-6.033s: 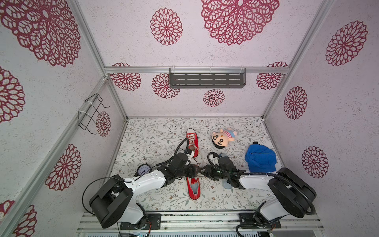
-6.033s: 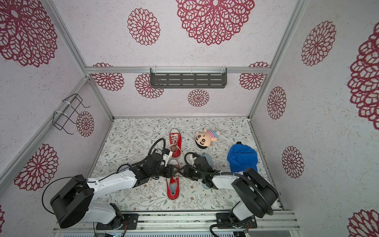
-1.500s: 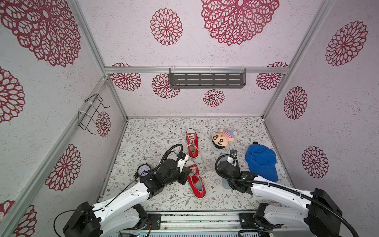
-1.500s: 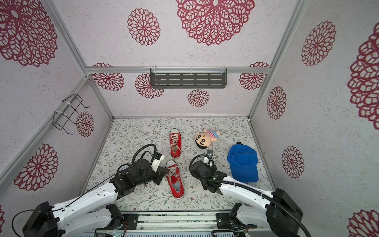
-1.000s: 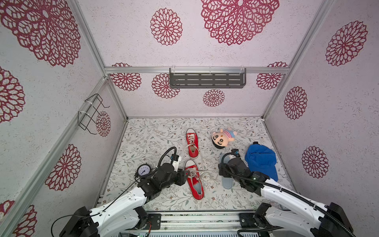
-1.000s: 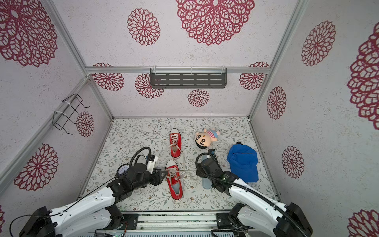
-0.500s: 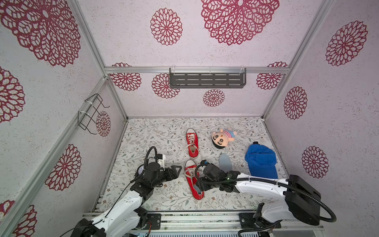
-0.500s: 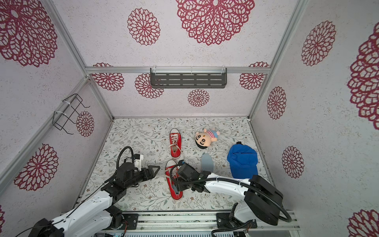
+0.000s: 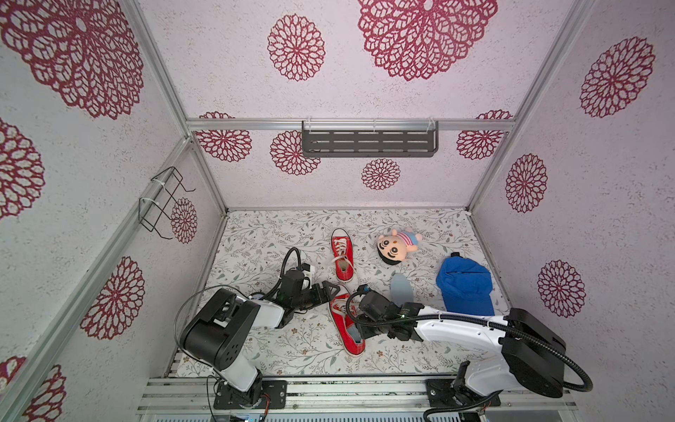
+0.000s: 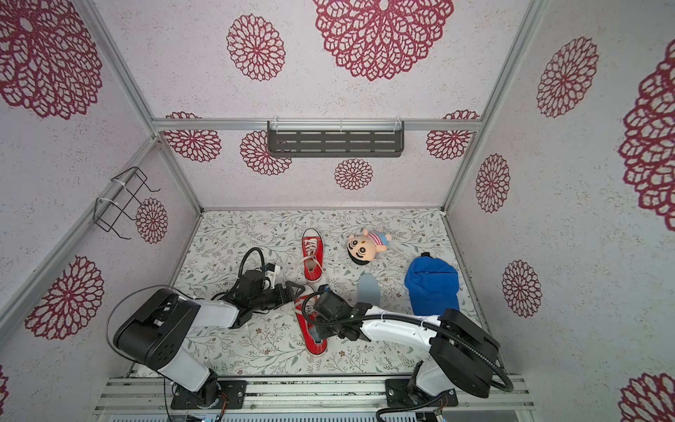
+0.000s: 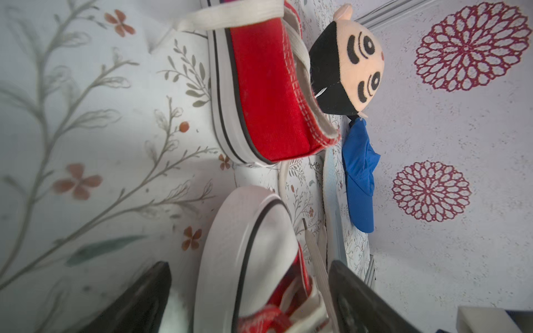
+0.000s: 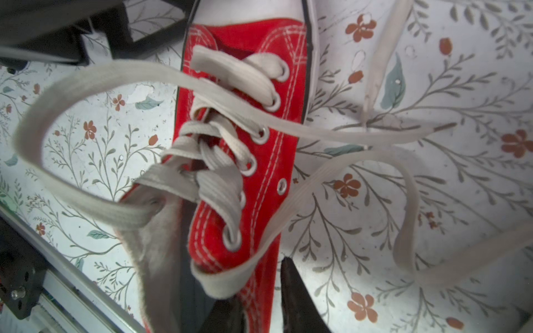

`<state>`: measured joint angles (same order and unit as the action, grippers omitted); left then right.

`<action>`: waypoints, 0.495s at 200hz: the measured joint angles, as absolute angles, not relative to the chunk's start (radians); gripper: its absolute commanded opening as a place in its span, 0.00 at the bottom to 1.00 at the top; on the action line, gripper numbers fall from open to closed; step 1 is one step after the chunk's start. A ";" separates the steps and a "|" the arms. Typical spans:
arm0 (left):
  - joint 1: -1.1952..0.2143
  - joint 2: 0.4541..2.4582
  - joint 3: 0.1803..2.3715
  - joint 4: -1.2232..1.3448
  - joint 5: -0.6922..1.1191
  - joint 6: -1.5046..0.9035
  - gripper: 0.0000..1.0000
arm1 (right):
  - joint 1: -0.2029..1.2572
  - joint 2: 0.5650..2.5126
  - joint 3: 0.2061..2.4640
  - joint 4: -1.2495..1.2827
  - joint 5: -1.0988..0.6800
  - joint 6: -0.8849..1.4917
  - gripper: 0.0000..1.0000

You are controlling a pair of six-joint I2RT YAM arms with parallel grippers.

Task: Remove the insole from the shoe

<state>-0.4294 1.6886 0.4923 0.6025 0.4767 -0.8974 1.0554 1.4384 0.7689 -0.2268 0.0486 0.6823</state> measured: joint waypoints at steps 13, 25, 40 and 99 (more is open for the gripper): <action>-0.429 1.735 0.506 0.660 0.497 -0.910 0.79 | 1.055 1.438 0.769 -0.228 0.049 0.683 0.22; -0.429 1.769 0.514 0.707 0.514 -0.915 0.73 | 1.055 1.438 0.768 -0.228 0.049 0.685 0.21; -0.433 1.811 0.525 0.760 0.536 -0.926 0.63 | 1.055 1.438 0.768 -0.228 0.049 0.690 0.21; -0.447 1.859 0.515 0.924 0.545 -0.918 0.20 | 1.055 1.433 0.753 -0.234 0.057 0.692 0.22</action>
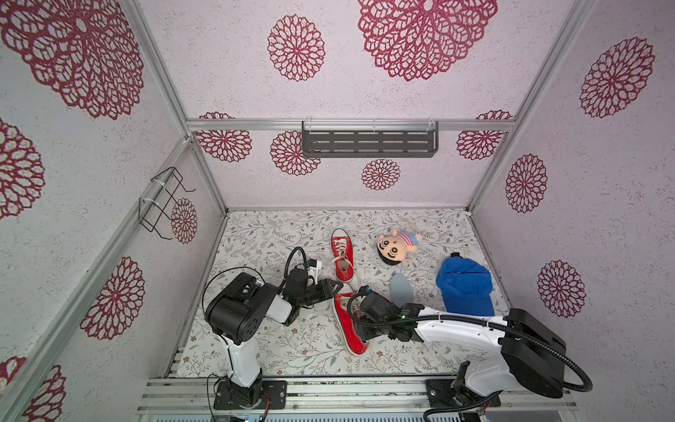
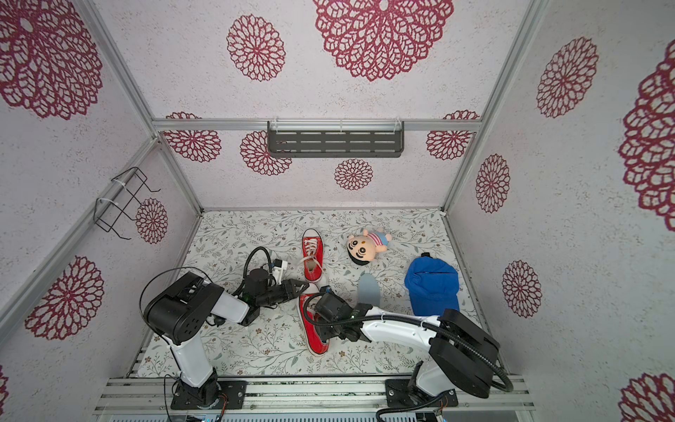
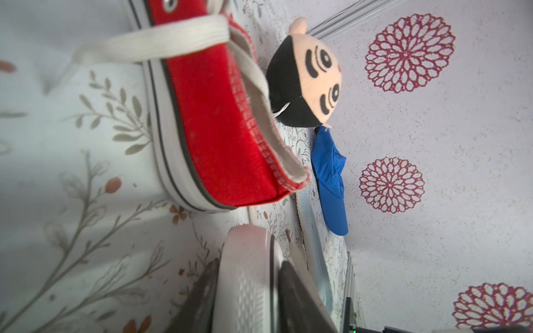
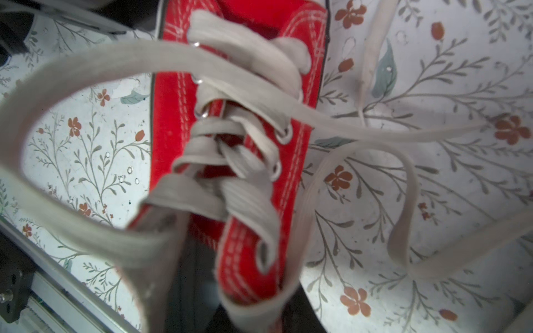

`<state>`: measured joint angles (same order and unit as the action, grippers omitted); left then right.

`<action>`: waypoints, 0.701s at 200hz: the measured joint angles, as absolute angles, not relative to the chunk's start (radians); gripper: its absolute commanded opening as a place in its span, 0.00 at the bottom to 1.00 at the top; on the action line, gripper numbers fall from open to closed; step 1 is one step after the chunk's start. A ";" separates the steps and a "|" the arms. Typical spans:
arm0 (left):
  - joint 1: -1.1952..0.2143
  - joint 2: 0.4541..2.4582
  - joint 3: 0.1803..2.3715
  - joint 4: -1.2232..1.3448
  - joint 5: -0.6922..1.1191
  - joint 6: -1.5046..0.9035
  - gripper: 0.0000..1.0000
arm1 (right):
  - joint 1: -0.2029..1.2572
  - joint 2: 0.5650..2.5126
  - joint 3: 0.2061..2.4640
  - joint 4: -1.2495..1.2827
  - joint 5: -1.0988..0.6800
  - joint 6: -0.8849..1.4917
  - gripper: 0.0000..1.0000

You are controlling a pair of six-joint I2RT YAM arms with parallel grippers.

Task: Remove the insole from the shoe

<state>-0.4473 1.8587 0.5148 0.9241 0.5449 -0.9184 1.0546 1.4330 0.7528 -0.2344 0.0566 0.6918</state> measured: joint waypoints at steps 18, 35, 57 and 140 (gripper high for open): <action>-0.451 1.842 0.496 0.947 0.540 -0.898 0.09 | 1.053 1.419 0.744 -0.242 0.060 0.691 0.23; -0.458 1.785 0.480 0.940 0.536 -0.863 0.03 | 1.048 1.396 0.743 -0.262 0.072 0.691 0.24; -0.478 1.677 0.480 0.894 0.524 -0.786 0.00 | 1.042 1.336 0.732 -0.287 0.078 0.680 0.40; -0.552 1.376 0.461 0.693 0.436 -0.485 0.00 | 1.090 0.949 0.616 -0.248 0.014 0.662 0.22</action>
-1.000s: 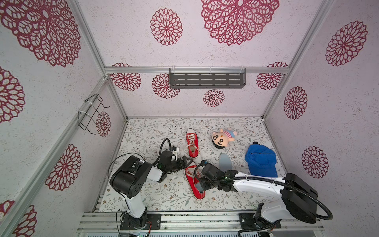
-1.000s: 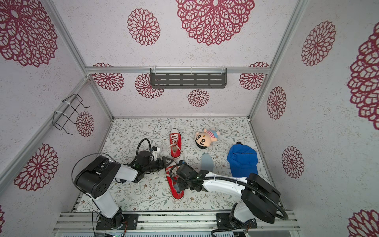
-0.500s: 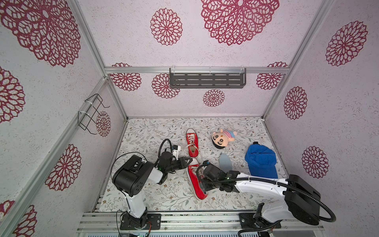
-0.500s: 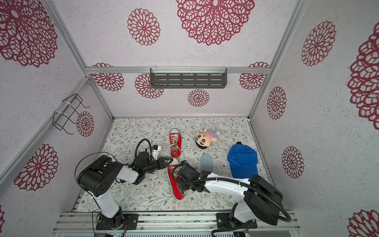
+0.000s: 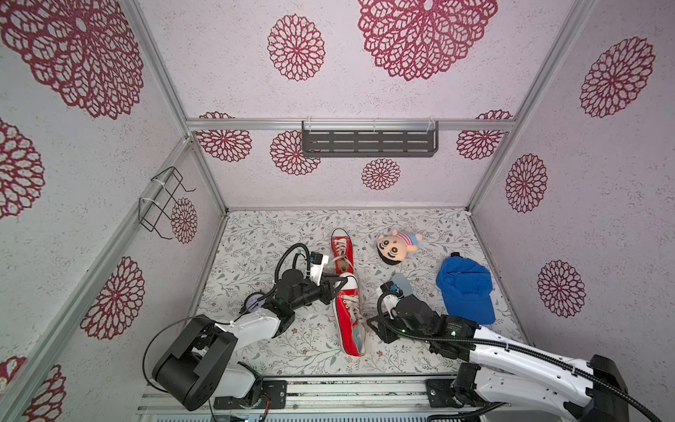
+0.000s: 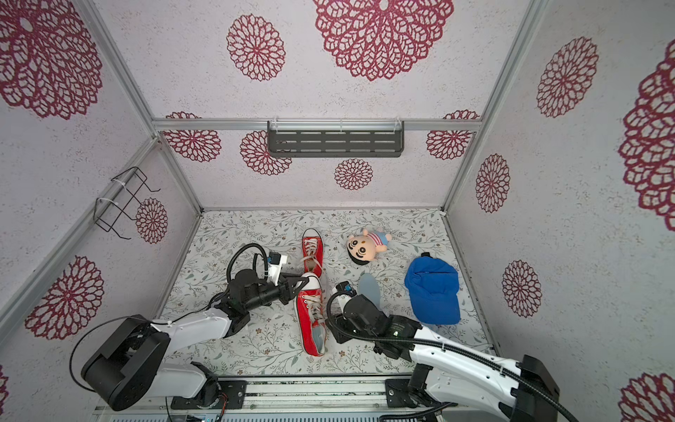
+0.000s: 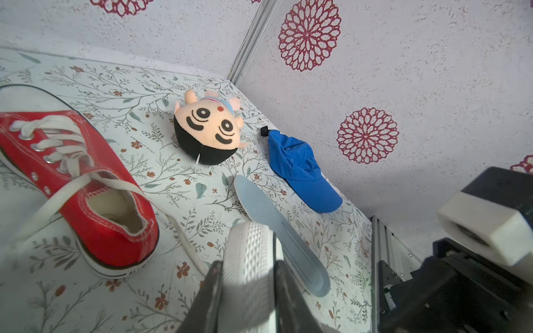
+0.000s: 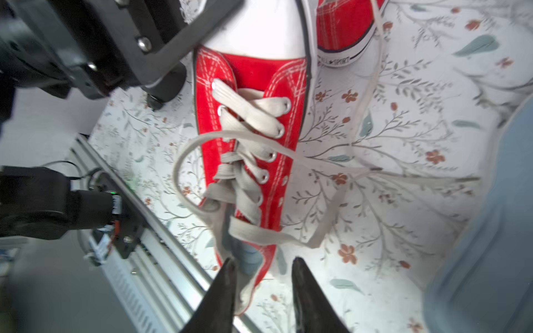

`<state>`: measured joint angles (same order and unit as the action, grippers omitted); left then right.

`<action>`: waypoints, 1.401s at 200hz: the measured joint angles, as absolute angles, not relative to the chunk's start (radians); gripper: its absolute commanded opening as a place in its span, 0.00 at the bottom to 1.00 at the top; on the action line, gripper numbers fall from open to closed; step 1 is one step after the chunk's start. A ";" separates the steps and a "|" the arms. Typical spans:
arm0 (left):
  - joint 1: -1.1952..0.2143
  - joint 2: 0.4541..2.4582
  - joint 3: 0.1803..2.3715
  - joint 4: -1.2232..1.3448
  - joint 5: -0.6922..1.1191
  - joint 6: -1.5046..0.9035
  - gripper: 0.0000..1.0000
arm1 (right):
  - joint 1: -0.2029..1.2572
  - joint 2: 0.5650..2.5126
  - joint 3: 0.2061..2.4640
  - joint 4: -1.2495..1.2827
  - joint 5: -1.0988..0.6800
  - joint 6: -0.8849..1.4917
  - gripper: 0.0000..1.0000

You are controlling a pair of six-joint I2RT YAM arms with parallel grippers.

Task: Remove the insole from the shoe

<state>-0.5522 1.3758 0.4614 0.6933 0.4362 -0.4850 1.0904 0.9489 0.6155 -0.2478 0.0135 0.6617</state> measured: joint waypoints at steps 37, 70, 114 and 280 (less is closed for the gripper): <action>-0.568 1.332 0.461 0.629 0.384 -0.448 0.00 | 1.195 1.140 0.606 -0.126 0.000 0.706 0.08; -0.572 1.318 0.461 0.606 0.367 -0.439 0.00 | 1.198 1.297 0.640 -0.104 0.043 0.728 0.10; -0.574 1.299 0.452 0.606 0.364 -0.427 0.00 | 1.171 1.320 0.650 -0.102 0.068 0.765 0.16; -0.580 1.310 0.426 0.676 0.355 -0.384 0.00 | 1.041 1.354 0.572 0.097 -0.081 0.775 0.24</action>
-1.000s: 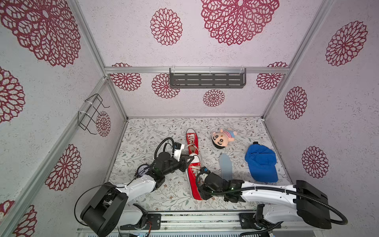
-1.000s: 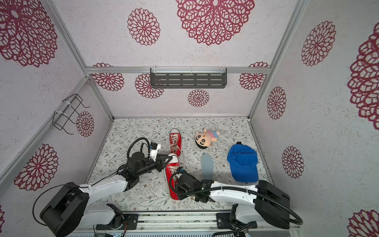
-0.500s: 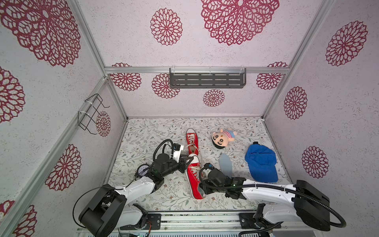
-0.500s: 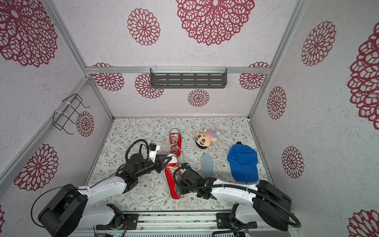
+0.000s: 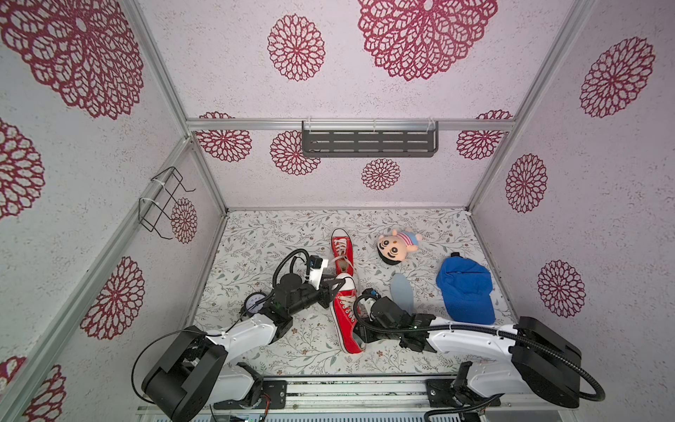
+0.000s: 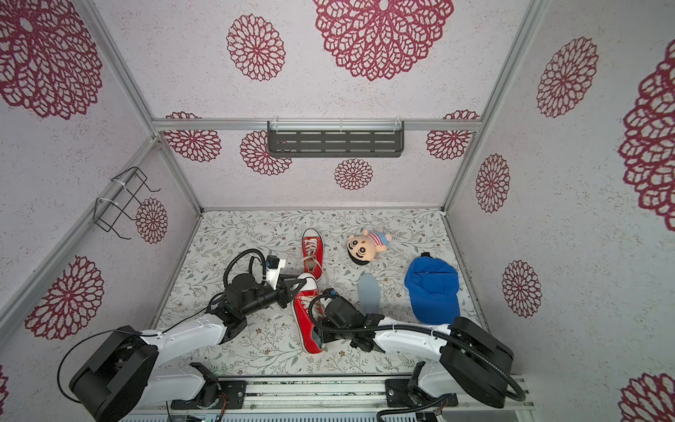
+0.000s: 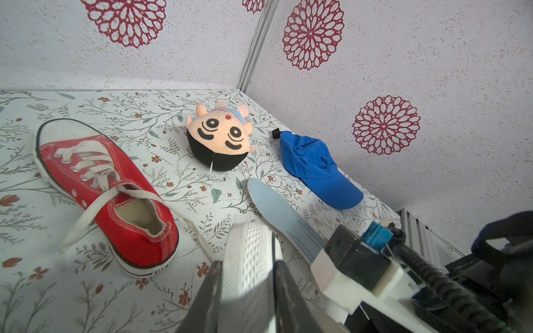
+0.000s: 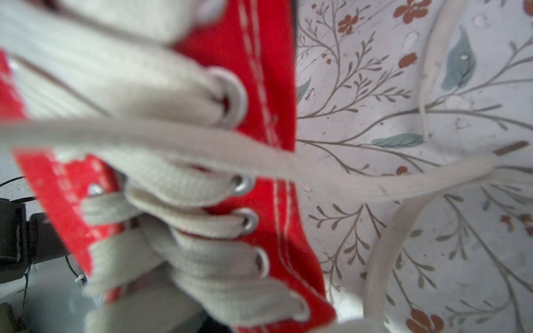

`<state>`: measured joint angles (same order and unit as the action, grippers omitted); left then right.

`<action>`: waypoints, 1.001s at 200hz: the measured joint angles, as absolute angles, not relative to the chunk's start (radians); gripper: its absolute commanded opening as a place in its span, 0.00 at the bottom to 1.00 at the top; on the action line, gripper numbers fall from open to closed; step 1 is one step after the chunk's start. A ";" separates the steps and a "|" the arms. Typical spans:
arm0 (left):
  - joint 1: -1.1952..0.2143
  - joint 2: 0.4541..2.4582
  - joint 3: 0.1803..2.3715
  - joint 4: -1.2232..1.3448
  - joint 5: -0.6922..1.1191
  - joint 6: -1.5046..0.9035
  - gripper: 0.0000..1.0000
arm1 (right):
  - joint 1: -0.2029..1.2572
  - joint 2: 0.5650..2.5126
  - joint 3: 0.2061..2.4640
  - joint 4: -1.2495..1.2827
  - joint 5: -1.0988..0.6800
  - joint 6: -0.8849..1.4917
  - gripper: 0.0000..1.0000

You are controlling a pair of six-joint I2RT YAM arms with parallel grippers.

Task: Remove the insole from the shoe

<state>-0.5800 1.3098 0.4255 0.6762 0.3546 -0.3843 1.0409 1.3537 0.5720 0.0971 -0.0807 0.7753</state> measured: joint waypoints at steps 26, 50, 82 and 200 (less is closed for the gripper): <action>-0.580 1.316 0.426 0.676 0.340 -0.384 0.00 | 1.036 1.375 0.572 0.120 -0.083 0.768 0.21; -0.580 1.317 0.426 0.669 0.324 -0.385 0.00 | 1.034 1.408 0.583 0.125 -0.079 0.749 0.04; -0.579 1.310 0.434 0.625 0.294 -0.385 0.00 | 1.031 1.399 0.589 0.112 -0.081 0.754 0.00; -0.664 1.054 0.502 0.340 0.059 -0.169 0.00 | 0.898 1.076 0.561 0.091 -0.237 0.915 0.00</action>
